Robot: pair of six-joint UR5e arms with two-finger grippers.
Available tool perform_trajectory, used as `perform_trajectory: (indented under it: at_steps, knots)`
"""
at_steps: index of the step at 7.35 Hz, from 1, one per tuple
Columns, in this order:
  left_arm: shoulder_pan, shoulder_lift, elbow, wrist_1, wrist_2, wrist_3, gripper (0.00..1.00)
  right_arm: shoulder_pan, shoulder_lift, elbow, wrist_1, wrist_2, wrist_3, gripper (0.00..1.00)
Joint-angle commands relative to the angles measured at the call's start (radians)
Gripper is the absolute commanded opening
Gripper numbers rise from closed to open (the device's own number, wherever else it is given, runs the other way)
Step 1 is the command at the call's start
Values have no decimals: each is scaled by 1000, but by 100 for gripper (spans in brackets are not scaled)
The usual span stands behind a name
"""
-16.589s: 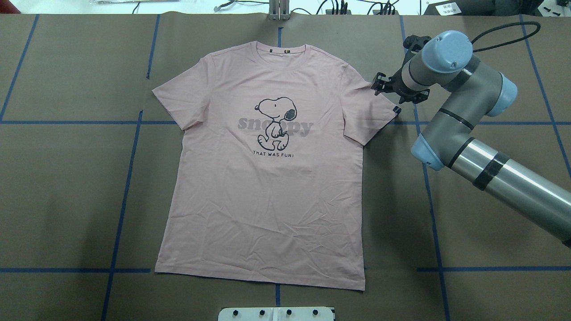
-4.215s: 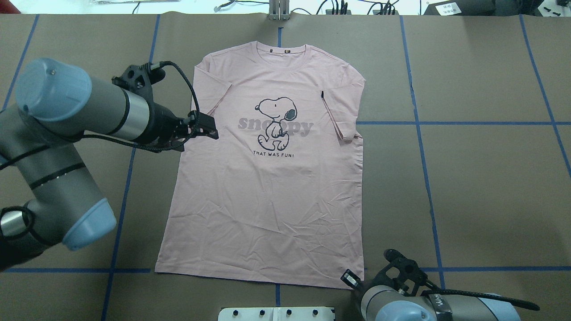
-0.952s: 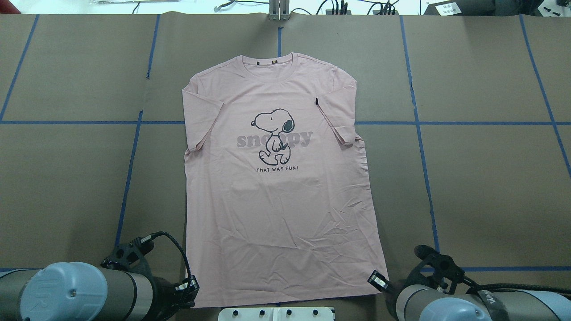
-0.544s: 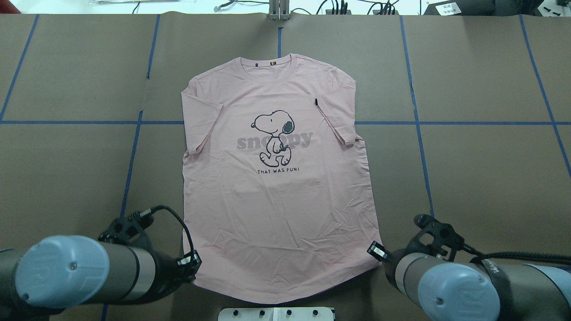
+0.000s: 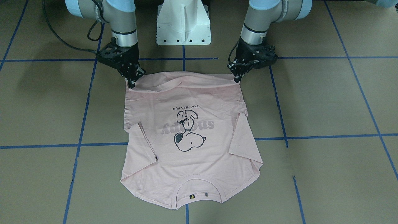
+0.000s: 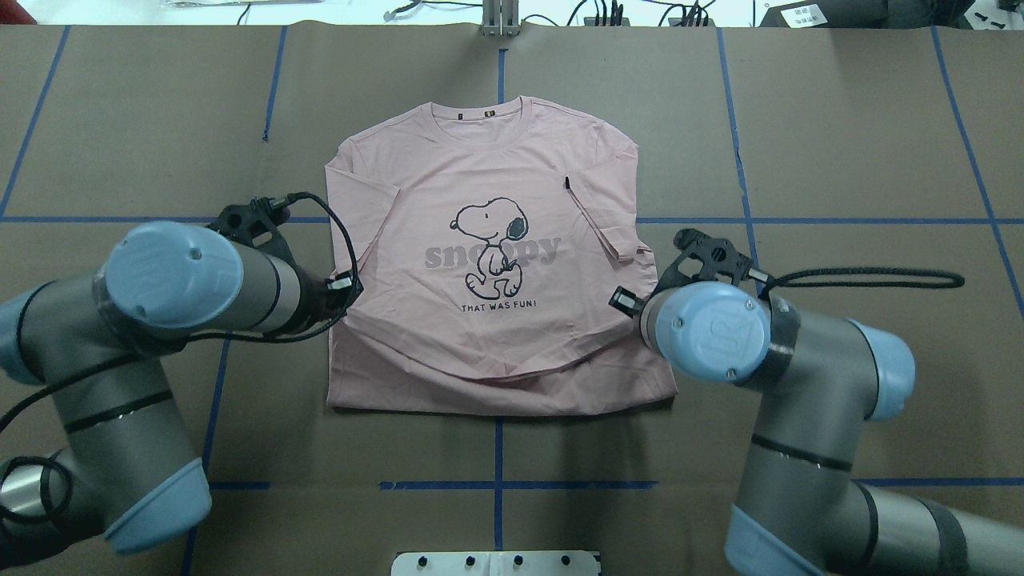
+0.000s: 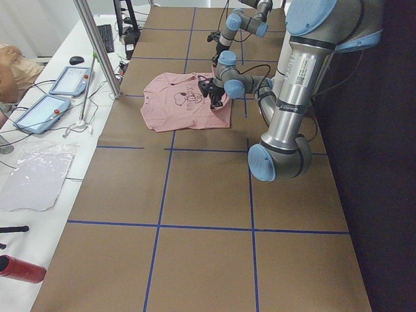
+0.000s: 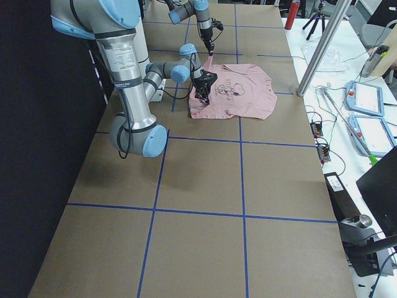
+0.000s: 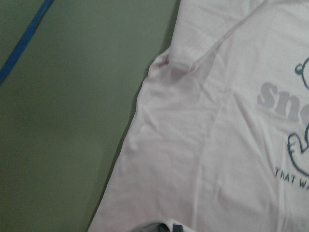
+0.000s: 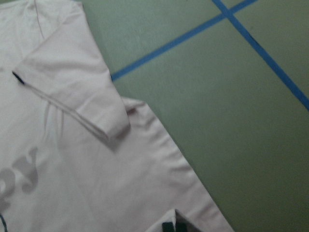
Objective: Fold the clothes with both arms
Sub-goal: 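Carry the hem over the shirt toward the collar with both grippers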
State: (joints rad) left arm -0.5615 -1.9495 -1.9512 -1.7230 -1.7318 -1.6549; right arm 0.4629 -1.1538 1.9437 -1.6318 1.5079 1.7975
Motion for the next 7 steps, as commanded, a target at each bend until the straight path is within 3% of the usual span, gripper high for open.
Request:
perform_trajectory:
  at_steps: [1,2,4,7]
  knots:
    - [-122,-37,95,-87,0,79,0,203,98,-119,3,91,-97,0]
    - [-155,-54,95,-84,-2,79,0,270,130,-153,3,153,-140,0]
    - [-167,-71,92,-76,0,79,0,316,169,-175,0,192,-152,0]
    - [-207,-71,88,-51,4,79,0,321,288,-343,18,192,-152,0]
